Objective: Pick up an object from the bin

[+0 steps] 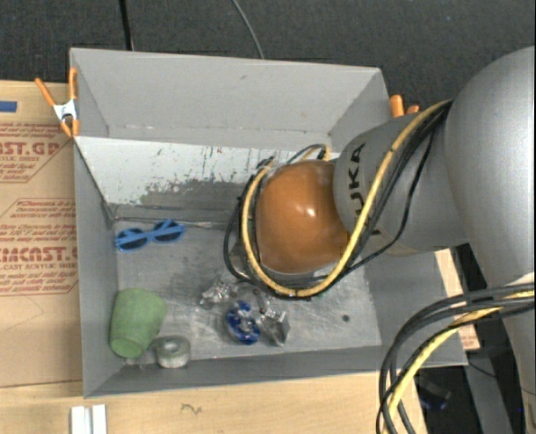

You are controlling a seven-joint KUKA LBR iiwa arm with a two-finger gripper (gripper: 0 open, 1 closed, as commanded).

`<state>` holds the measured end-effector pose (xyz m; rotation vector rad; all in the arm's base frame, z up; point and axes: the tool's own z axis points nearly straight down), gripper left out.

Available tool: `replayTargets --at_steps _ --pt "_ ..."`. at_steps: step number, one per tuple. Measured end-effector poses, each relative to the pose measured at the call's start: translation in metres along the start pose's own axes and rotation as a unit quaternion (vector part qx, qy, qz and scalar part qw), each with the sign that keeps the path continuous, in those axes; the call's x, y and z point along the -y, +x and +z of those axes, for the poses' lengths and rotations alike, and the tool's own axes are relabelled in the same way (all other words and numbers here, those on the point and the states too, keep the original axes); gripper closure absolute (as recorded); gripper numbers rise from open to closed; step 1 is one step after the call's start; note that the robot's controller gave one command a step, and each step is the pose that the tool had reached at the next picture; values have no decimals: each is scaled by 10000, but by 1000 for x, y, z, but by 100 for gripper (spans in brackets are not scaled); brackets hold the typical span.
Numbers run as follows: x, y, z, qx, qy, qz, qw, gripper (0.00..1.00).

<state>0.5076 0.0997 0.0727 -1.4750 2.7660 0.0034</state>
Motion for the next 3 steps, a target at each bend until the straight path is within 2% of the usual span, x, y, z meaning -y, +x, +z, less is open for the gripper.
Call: replayTargets --at_steps 1,2,3 --pt "6 11 -5 -21 -20 -2882 9576 0" --pt "-72 -71 -57 7 -20 -3826 9239 0" --pt "-66 -69 -22 8 -8 -4517 8922 0"
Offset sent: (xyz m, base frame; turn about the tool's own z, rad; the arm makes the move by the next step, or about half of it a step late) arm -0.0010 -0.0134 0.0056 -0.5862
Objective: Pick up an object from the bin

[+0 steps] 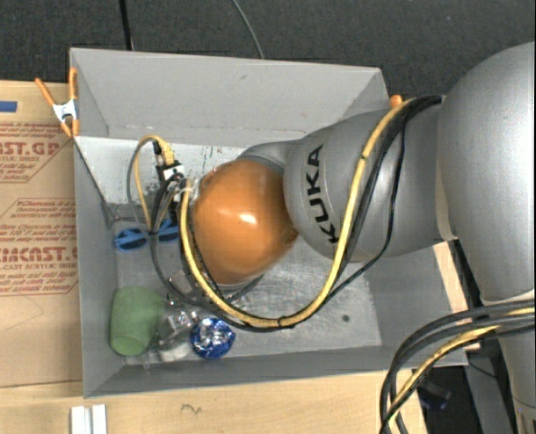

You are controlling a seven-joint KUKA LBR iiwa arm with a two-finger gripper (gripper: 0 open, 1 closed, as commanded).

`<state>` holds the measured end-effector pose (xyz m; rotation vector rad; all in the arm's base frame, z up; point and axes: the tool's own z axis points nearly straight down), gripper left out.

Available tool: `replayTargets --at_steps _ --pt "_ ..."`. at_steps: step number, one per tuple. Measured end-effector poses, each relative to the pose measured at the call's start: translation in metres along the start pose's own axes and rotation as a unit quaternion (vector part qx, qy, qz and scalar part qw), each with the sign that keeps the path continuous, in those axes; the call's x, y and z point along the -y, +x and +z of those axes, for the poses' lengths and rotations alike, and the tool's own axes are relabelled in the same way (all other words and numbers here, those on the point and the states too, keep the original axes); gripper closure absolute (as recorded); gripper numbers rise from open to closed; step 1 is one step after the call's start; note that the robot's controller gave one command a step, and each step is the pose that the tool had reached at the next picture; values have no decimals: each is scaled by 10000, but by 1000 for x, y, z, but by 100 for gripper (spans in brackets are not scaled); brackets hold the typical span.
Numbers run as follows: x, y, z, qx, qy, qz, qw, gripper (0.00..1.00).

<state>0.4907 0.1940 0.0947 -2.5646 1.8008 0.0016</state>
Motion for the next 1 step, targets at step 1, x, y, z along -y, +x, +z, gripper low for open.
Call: replayTargets --at_steps 1 --pt "-6 9 20 4 116 -1296 9915 0"
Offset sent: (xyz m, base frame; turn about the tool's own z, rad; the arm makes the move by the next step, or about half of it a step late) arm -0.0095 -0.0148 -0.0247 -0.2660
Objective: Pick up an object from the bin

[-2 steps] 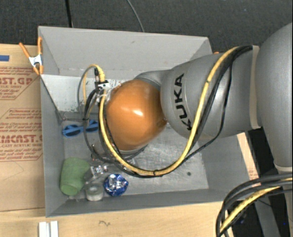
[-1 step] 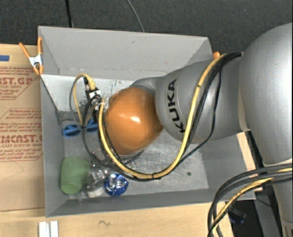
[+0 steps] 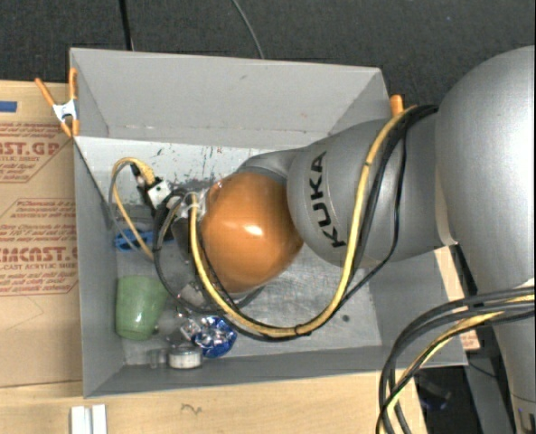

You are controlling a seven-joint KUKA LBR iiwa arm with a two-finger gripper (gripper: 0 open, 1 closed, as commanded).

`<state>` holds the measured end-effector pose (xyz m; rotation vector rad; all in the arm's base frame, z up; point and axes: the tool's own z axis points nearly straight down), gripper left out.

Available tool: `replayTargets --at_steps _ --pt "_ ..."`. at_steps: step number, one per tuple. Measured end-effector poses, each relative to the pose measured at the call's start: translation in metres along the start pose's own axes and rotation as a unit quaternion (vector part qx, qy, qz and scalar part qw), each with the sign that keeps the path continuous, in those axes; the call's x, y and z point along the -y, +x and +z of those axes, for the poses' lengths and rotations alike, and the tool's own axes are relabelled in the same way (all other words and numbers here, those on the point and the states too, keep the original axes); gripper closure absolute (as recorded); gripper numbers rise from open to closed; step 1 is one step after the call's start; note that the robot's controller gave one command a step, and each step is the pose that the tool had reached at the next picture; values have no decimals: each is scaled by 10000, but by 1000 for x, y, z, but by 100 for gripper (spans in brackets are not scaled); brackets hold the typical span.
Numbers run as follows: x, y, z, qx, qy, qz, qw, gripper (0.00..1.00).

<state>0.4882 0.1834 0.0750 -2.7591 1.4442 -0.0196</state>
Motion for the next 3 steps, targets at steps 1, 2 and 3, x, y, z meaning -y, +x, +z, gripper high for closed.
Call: replayTargets --at_steps 1,2,3 --pt "-50 75 -1 -16 -24 43 10000 0" --pt "-50 71 -1 -9 -69 3 10000 100" --pt "-51 72 0 -19 -81 4 10000 0"
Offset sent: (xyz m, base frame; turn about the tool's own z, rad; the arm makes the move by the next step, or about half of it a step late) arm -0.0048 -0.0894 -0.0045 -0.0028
